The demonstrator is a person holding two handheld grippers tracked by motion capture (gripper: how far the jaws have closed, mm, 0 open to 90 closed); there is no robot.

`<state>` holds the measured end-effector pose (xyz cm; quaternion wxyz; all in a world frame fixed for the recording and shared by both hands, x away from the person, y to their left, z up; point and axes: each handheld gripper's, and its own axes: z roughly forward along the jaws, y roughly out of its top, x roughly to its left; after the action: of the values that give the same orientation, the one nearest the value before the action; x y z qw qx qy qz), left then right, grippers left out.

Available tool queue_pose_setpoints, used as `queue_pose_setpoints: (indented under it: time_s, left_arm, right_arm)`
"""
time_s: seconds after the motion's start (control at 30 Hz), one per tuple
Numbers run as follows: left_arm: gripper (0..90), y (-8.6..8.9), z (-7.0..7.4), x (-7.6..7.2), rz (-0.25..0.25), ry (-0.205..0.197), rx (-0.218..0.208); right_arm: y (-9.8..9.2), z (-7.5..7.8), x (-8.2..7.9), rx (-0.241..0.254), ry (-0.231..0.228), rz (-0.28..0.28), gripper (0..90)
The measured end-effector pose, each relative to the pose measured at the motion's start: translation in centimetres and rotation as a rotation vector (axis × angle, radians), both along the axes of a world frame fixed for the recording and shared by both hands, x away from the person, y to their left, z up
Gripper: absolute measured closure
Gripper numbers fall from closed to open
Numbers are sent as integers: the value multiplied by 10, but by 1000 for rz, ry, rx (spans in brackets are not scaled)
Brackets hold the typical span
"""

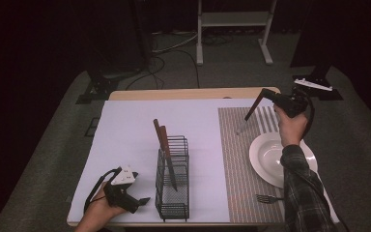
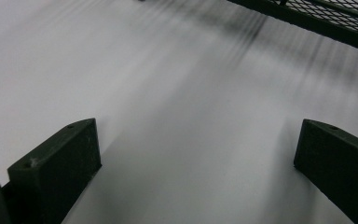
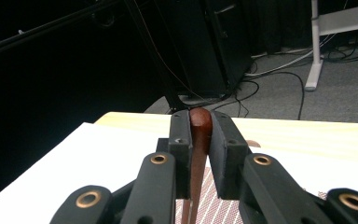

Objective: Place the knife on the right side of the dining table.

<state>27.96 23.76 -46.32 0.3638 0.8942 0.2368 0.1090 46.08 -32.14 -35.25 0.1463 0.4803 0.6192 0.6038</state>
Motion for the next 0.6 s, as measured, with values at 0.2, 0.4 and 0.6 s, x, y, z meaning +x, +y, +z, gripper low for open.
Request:
queue_pose_setpoints:
  time_s: [0.2, 0.4, 0.6]
  left_arm:
    - [0, 0, 0, 0, 0, 0, -1]
    - [0, 0, 0, 0, -1, 0, 0]
    - [0, 0, 0, 0, 0, 0, -1]
  right_arm:
    - [-6, -2, -5, -9, -7, -1, 783]
    - [-13, -4, -10, -16, -12, -7, 768]
    - [-21, -4, -15, -19, -15, -10, 715]
